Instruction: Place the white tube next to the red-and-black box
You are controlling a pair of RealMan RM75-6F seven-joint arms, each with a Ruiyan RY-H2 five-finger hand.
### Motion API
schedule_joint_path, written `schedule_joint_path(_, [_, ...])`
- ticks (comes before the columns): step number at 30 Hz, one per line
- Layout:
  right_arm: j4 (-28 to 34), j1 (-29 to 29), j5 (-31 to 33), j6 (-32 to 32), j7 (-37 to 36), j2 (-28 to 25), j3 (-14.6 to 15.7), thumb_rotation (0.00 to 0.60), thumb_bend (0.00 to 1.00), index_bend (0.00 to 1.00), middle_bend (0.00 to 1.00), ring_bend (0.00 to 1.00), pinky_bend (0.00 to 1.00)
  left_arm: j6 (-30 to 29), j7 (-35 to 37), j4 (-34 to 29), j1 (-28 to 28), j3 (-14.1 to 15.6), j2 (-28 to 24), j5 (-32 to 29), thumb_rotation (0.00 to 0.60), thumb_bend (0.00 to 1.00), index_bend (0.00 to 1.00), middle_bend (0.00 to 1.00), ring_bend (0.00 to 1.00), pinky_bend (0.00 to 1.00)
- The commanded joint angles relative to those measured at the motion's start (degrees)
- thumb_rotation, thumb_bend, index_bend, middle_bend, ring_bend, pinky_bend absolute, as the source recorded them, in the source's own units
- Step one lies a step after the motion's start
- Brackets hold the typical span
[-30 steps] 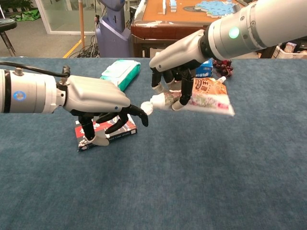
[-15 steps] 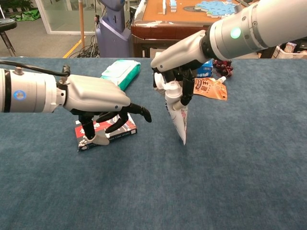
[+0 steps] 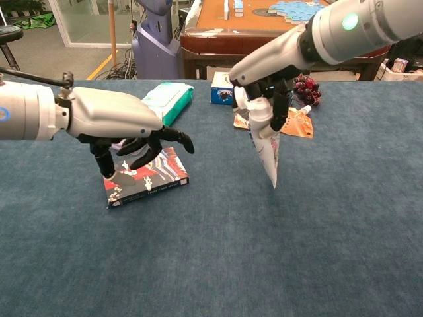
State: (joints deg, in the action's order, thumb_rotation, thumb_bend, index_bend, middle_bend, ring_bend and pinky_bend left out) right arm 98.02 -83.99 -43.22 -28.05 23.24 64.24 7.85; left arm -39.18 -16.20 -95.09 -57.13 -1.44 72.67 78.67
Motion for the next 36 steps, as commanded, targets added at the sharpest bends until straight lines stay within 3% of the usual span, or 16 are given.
schedule_joint_path(1, [1.5,-2.7,3.1,1.5,2.2,-2.4,3.0,0.600,1.00,1.00,0.89,0.89,0.50,-0.4,-0.3,-0.9,0.4,0.0,-1.1,-0.5,0.600,0.25,0.12,0.61,0.65,0.52])
schedule_joint_path(9, [1.9,-7.9,9.4,0.9,6.7,0.7,9.0,0.600,1.00,1.00,0.89,0.89,0.50,-1.0,-0.3,-2.4,1.2,-0.1,-2.6,-2.0,0.600,0.25,0.12,0.60,0.65,0.52])
schedule_joint_path(19, [0.1,-8.9,11.4,-2.6,7.8,6.3,10.5,0.600,1.00,1.00,0.85,0.84,0.50,-1.1,-0.5,-2.8,2.1,0.6,-3.4,-2.0,0.600,0.25,0.12,0.60,0.65,0.52])
schedule_joint_path(20, [0.1,-8.8,11.3,-3.2,7.9,6.5,10.4,0.600,0.99,1.00,0.84,0.82,0.50,-1.0,-0.5,-2.8,2.1,0.7,-3.4,-1.9,0.600,0.25,0.12,0.60,0.65,0.52])
schedule_joint_path(22, [0.1,-8.7,11.6,-4.3,7.9,6.8,10.4,0.600,0.85,0.96,0.79,0.77,0.50,-0.9,-0.5,-2.8,2.2,0.8,-3.5,-1.9,0.600,0.25,0.12,0.60,0.64,0.52])
schedule_joint_path(24, [0.2,-8.6,12.1,-5.1,8.1,7.1,10.5,0.600,0.58,0.85,0.72,0.70,0.48,-0.8,-0.5,-2.7,2.3,0.9,-3.5,-2.0,0.600,0.25,0.12,0.60,0.64,0.52])
schedule_joint_path(27, [0.3,-8.5,13.2,-6.3,8.7,7.8,10.8,0.596,0.14,0.49,0.53,0.57,0.43,-0.9,-0.4,-2.6,2.5,0.9,-3.4,-1.9,0.600,0.25,0.12,0.60,0.64,0.52])
schedule_joint_path(30, [0.5,-8.0,14.3,-7.5,8.2,8.1,10.2,0.556,0.01,0.15,0.34,0.44,0.39,-1.1,-0.5,-2.5,2.6,0.9,-3.4,-1.9,0.600,0.25,0.11,0.60,0.64,0.52])
schedule_joint_path(32, [0.6,-7.3,14.8,-8.4,6.9,8.1,9.1,0.545,0.00,0.03,0.23,0.34,0.35,-1.1,-0.6,-2.4,2.7,0.8,-3.4,-2.2,0.600,0.25,0.11,0.60,0.64,0.52])
schedule_joint_path(36, [0.5,-5.9,14.9,-9.3,4.9,7.7,7.1,0.532,0.00,0.00,0.08,0.17,0.29,-1.3,-1.7,-2.1,3.0,0.6,-3.2,-4.5,0.600,0.25,0.11,0.59,0.63,0.52])
